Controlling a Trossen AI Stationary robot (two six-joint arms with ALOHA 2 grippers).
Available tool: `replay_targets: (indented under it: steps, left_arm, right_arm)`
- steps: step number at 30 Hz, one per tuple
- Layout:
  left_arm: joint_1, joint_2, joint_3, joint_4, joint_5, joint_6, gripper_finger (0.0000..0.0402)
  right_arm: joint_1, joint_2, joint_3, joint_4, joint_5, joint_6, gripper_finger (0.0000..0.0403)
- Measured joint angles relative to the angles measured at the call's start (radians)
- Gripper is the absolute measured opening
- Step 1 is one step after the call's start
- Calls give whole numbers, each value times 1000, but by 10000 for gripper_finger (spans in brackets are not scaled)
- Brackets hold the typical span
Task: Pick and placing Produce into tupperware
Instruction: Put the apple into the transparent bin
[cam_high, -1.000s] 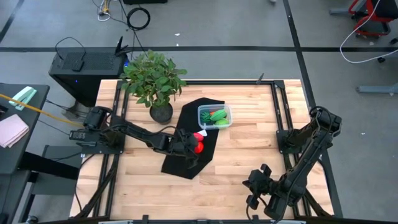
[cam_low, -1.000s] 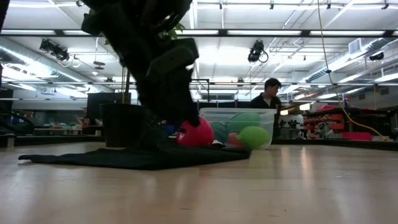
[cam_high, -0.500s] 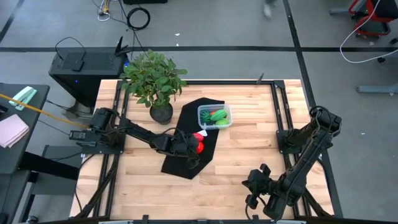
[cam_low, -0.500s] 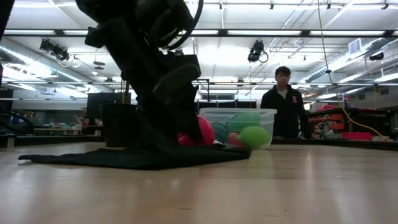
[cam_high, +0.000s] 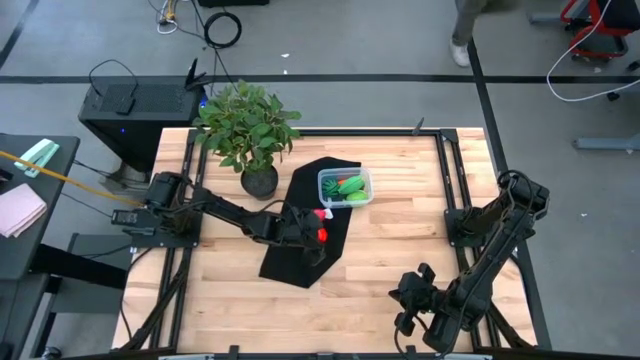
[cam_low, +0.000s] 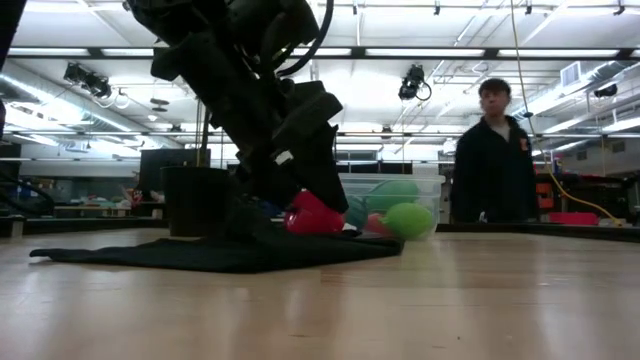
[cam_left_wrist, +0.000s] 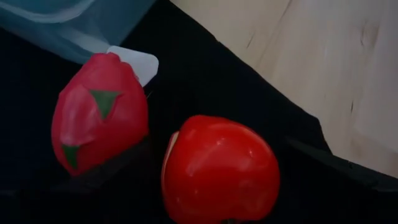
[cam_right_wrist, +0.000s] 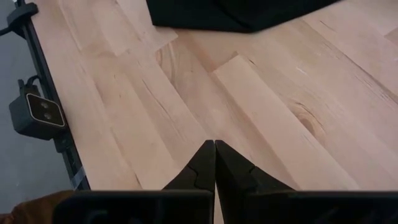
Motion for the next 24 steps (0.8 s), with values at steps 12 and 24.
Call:
replay_targets:
  steps: [12,24]
  left_arm:
    - [3,0,0,4,14,-16,329]
    - [3,-2,0,9,33,-16,279]
  right_arm:
    - [0,0,0,0,0,-11,11]
    - [0,0,1,0,0,-11,11]
